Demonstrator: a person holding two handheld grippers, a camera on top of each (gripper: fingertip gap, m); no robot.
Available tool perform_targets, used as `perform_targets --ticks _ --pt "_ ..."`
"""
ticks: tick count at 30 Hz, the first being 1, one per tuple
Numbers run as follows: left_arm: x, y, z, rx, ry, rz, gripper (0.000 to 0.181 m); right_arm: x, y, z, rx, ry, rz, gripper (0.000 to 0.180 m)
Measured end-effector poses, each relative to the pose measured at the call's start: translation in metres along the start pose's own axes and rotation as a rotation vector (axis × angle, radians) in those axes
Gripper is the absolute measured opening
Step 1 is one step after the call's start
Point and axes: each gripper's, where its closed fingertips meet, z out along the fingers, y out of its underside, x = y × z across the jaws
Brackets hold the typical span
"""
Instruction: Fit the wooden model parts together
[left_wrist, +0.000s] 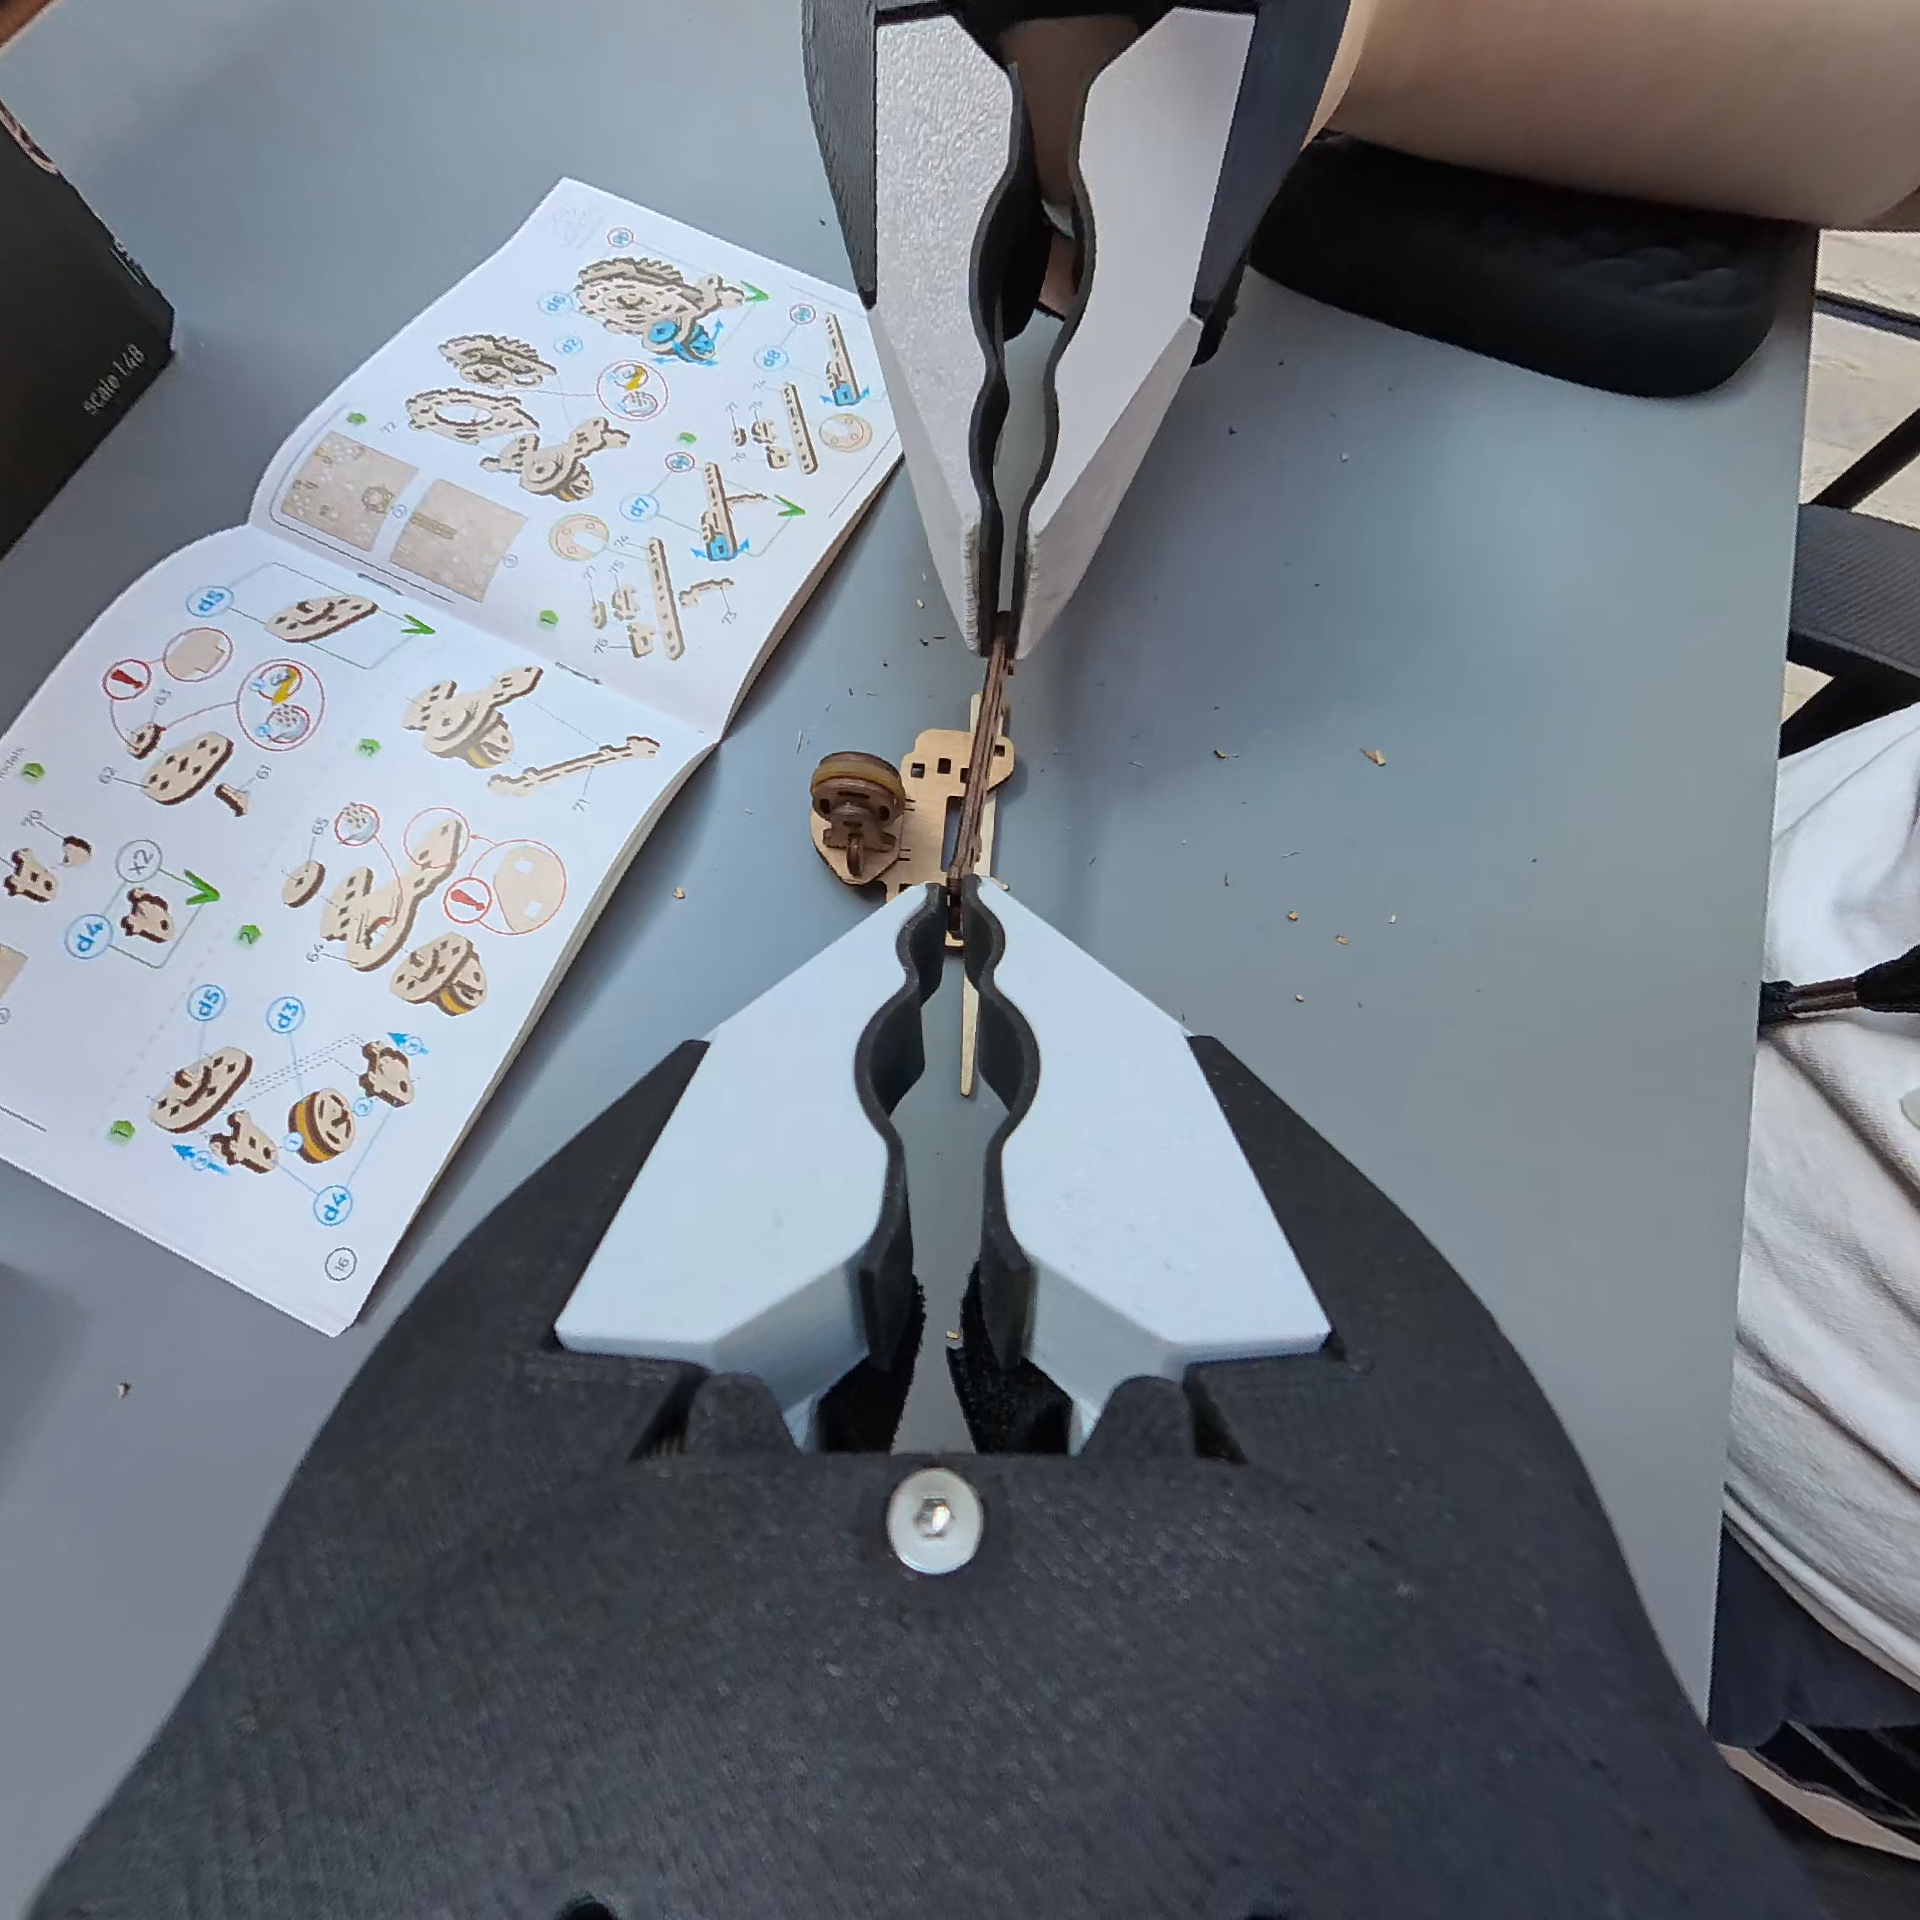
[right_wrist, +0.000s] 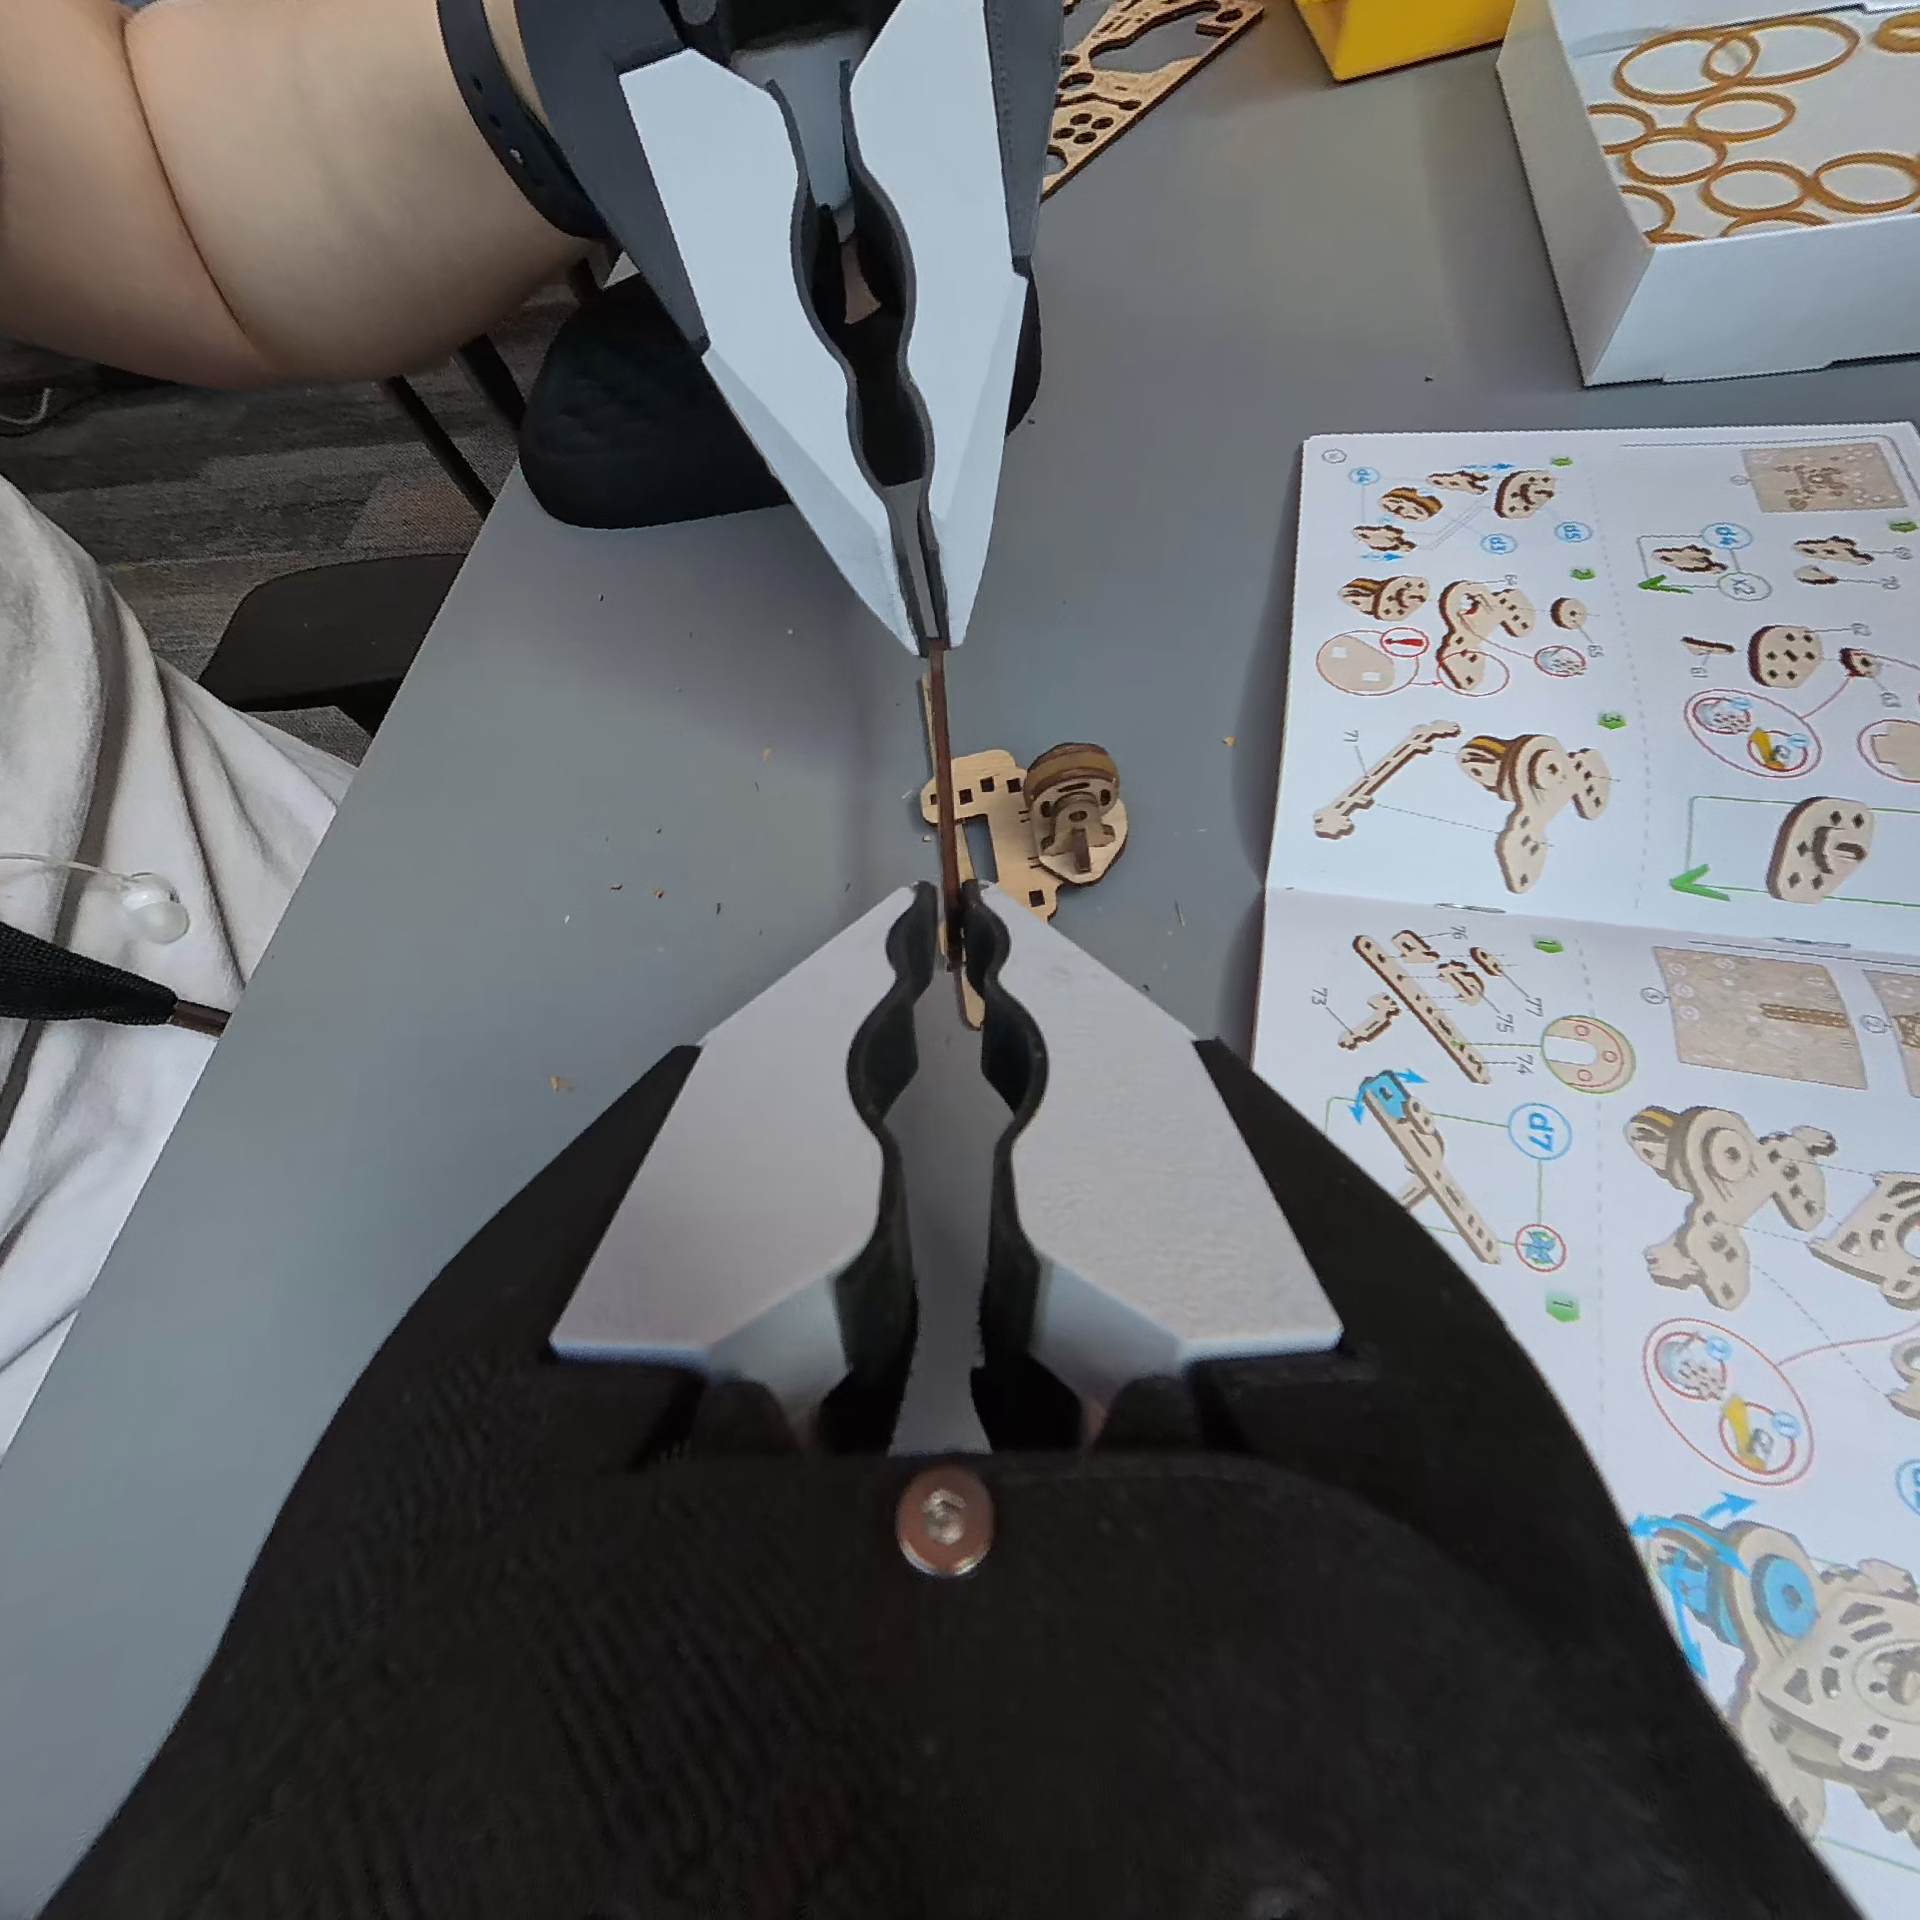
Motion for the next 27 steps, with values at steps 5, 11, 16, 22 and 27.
perform_targets --ticks 5,11,16,22,27 --pt "-0.0015 0.0009 0.0012 -0.002 -0.013 0.009 0.001 0.0036 0.0004 -0.0009 0.004 0.015 -0.005 0.002" --pt "-0.0029 0.0014 0.0031 0.002 -0.003 0.0 0.001 0.0039 0.0017 -0.0011 -0.006 0.037 -0.041 0.002" --pt "-0.0045 0.0011 0.0042 0.002 -0.009 0.02 0.002 0.0051 0.002 -0.0013 -0.007 0.052 -0.068 0.002" --pt "-0.0038 -0.0008 0.0059 0.033 0.042 0.021 0.006 0.0044 0.0012 -0.0001 0.004 0.041 -0.076 0.002" --pt "-0.0068 0.0006 0.0068 0.09 0.039 0.01 0.014 0.0036 -0.0022 -0.0011 0.019 0.044 -0.091 0.002"
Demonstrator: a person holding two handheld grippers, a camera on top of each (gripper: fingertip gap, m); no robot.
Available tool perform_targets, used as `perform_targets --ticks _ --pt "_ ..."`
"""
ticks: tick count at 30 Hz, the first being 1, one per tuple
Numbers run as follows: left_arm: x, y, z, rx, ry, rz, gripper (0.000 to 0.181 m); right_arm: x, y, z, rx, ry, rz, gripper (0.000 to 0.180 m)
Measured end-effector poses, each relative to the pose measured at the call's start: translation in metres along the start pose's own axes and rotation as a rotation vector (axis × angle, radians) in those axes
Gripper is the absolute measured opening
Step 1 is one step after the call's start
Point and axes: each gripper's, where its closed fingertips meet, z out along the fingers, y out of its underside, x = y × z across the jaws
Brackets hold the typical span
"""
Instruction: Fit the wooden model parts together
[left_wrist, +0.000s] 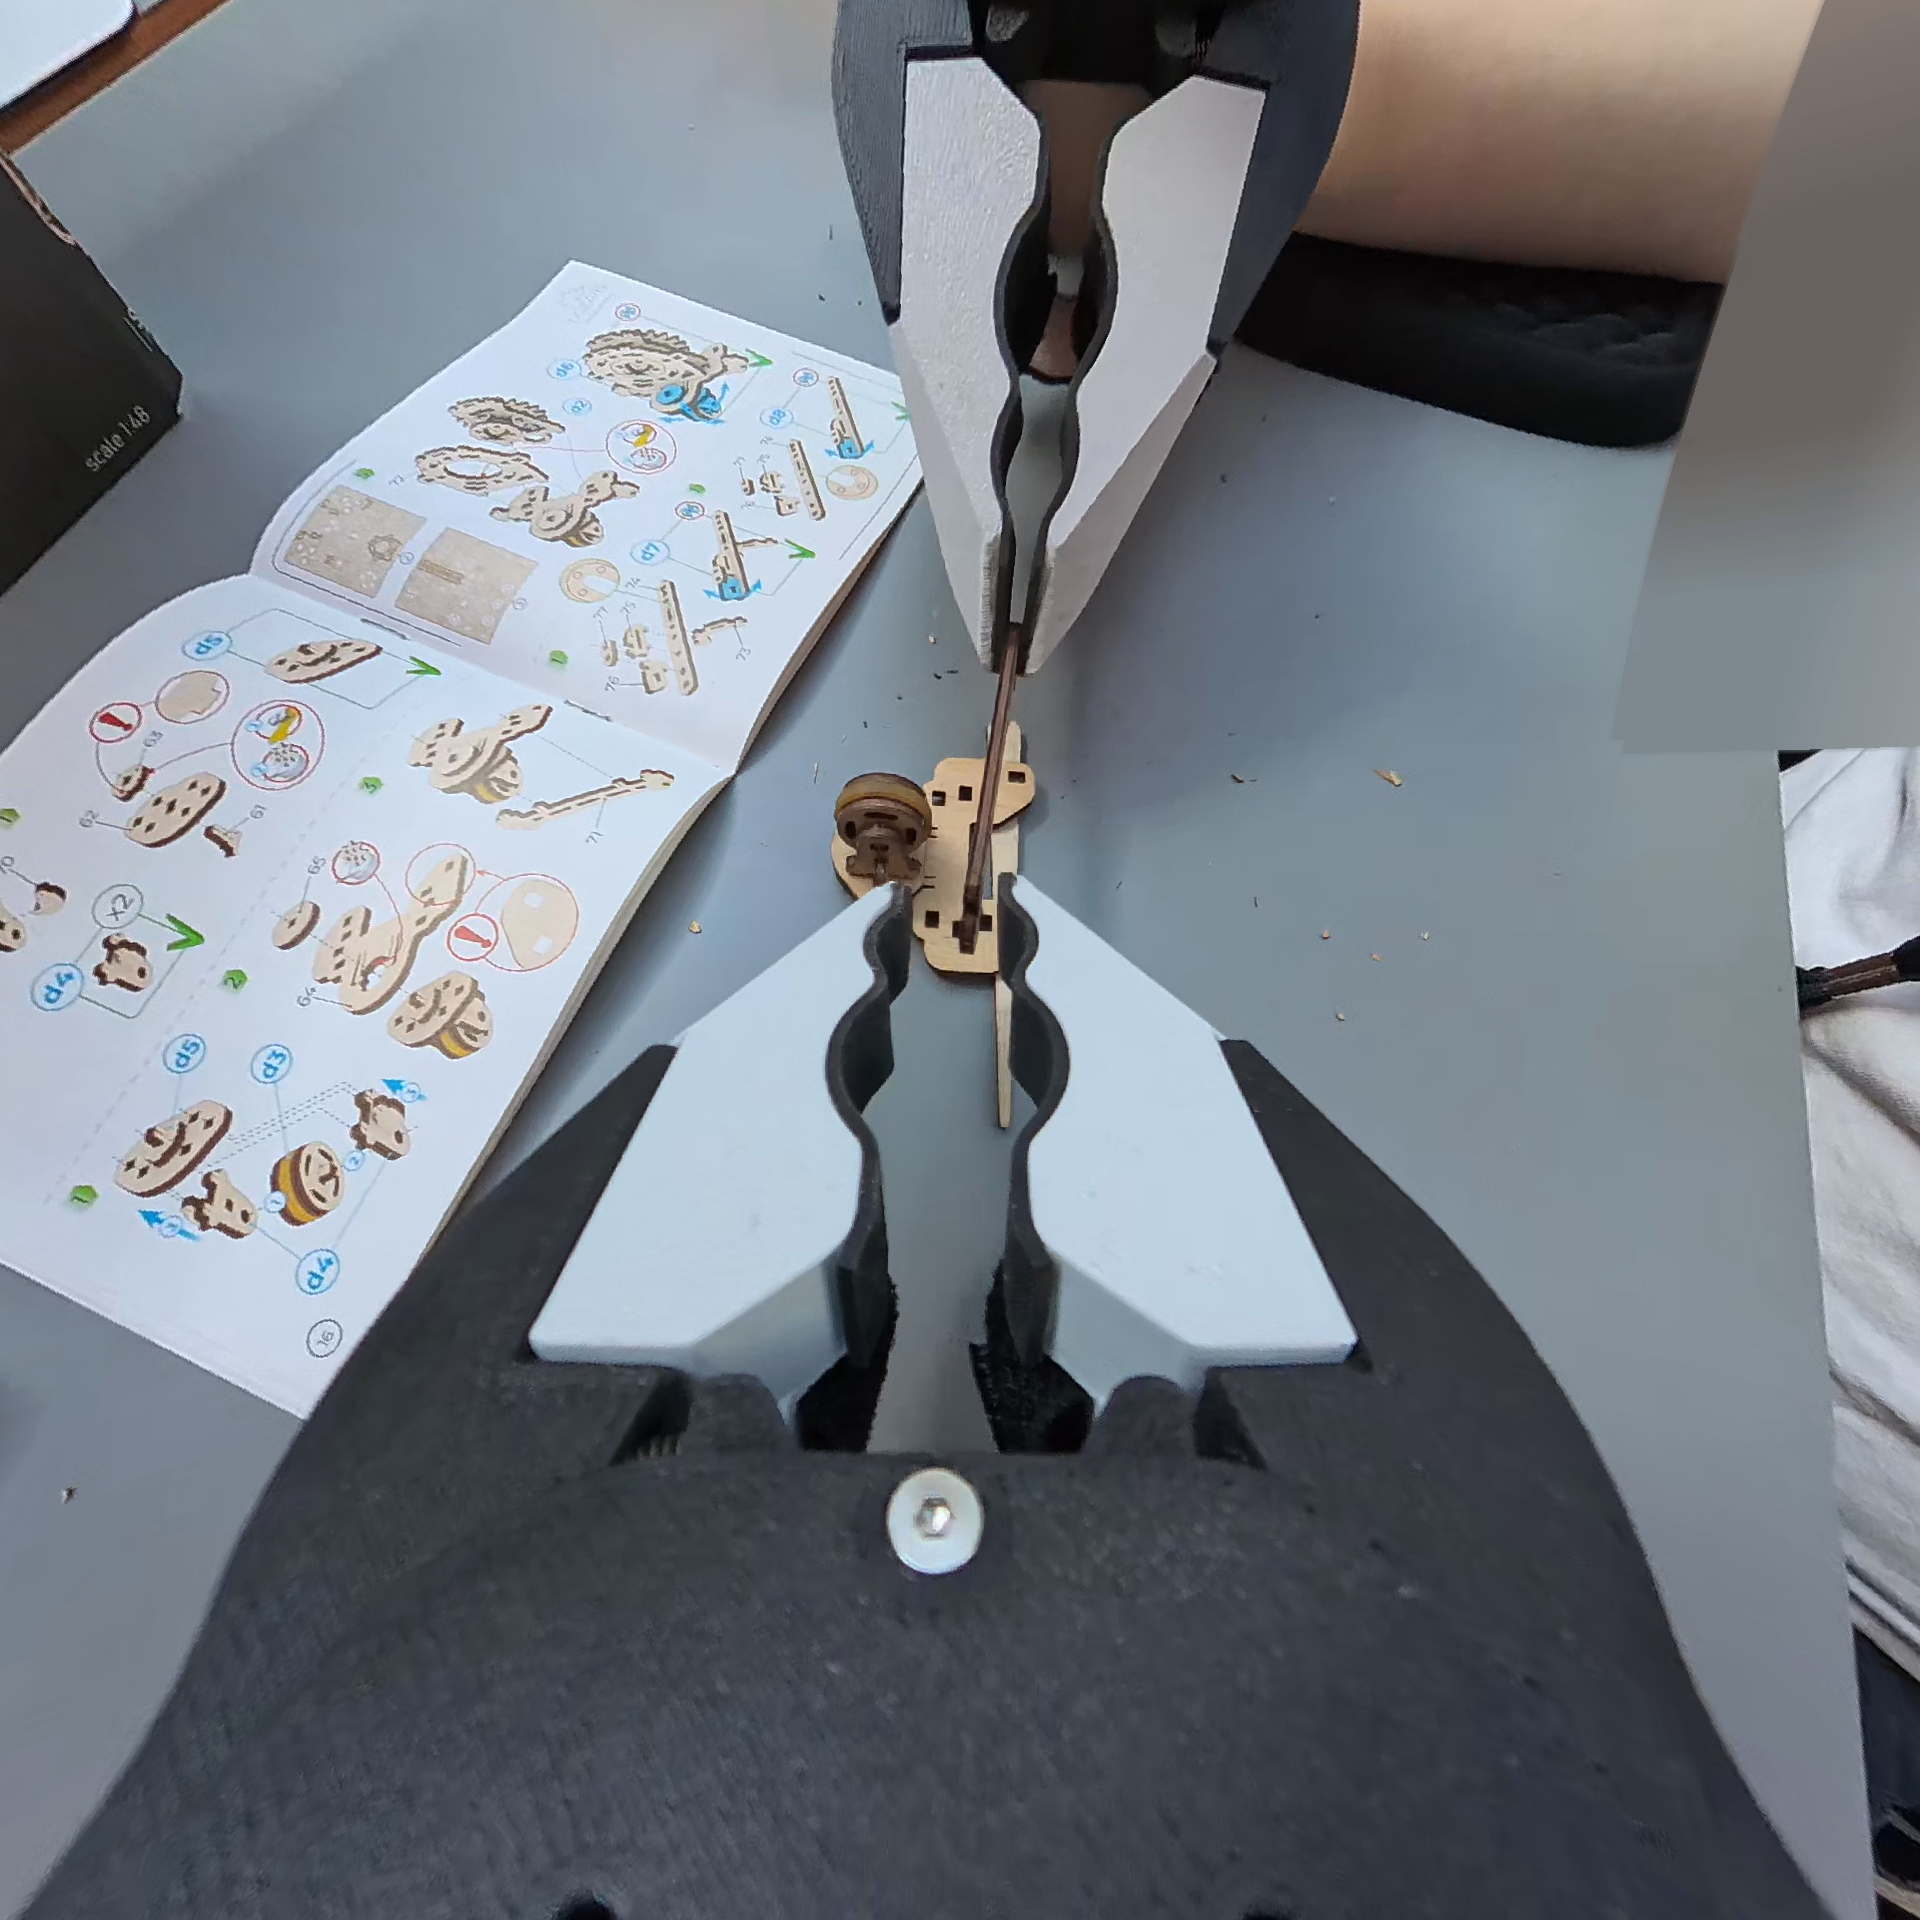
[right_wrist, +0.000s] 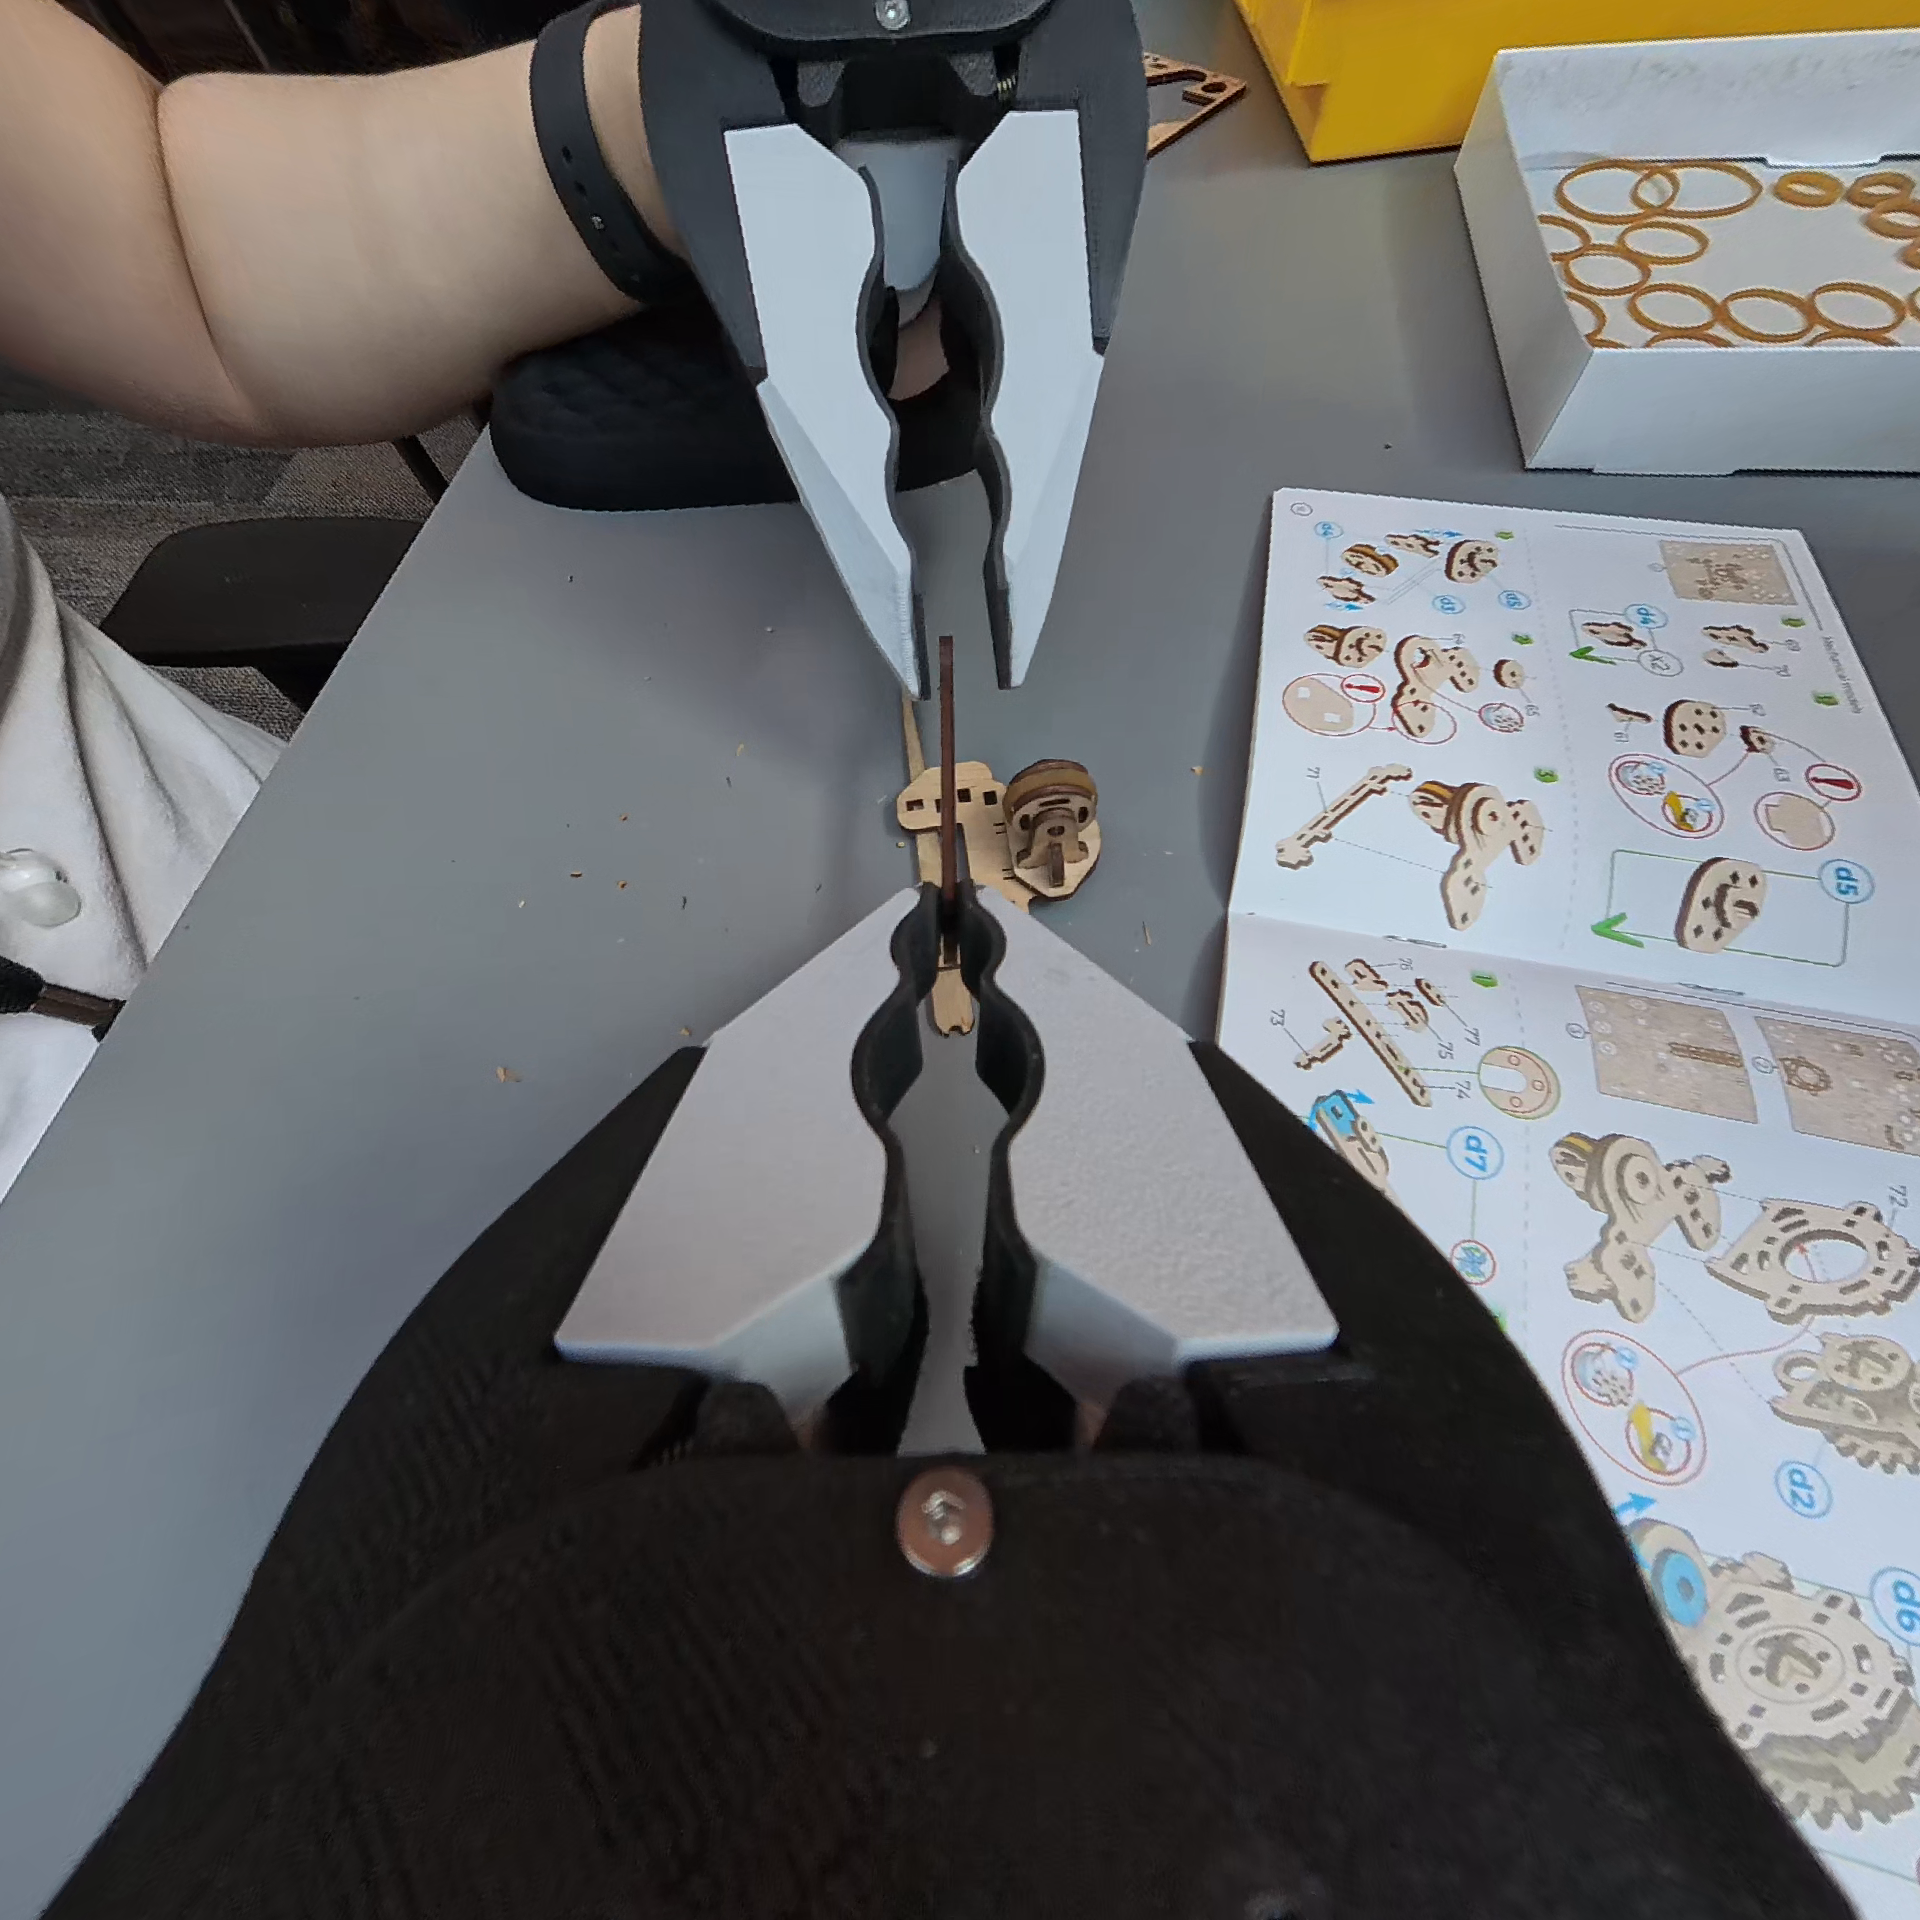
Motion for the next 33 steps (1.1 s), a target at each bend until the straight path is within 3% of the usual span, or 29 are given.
perform_targets --ticks 7,12,18,20,26,33 --pt "0.0 -0.006 -0.009 0.07 -0.019 0.025 0.01 0.0 -0.005 -0.004 0.033 0.004 -0.004 0.002" --pt "0.001 -0.004 -0.009 0.061 0.021 -0.021 0.018 0.002 -0.005 -0.003 0.037 0.008 0.01 0.002" --pt "0.0 0.003 -0.001 -0.003 -0.022 0.034 0.013 -0.002 -0.005 0.001 0.02 -0.008 0.0 0.002" --pt "0.002 0.002 -0.003 0.012 -0.02 0.045 0.003 -0.001 -0.003 0.003 0.01 -0.005 -0.006 0.002" --pt "0.003 -0.007 -0.012 0.094 -0.008 0.041 0.003 0.0 -0.008 0.004 0.034 -0.02 -0.011 0.002" --pt "0.008 -0.003 -0.008 0.059 -0.006 0.091 0.001 -0.003 -0.004 0.006 0.008 -0.024 -0.038 0.002"
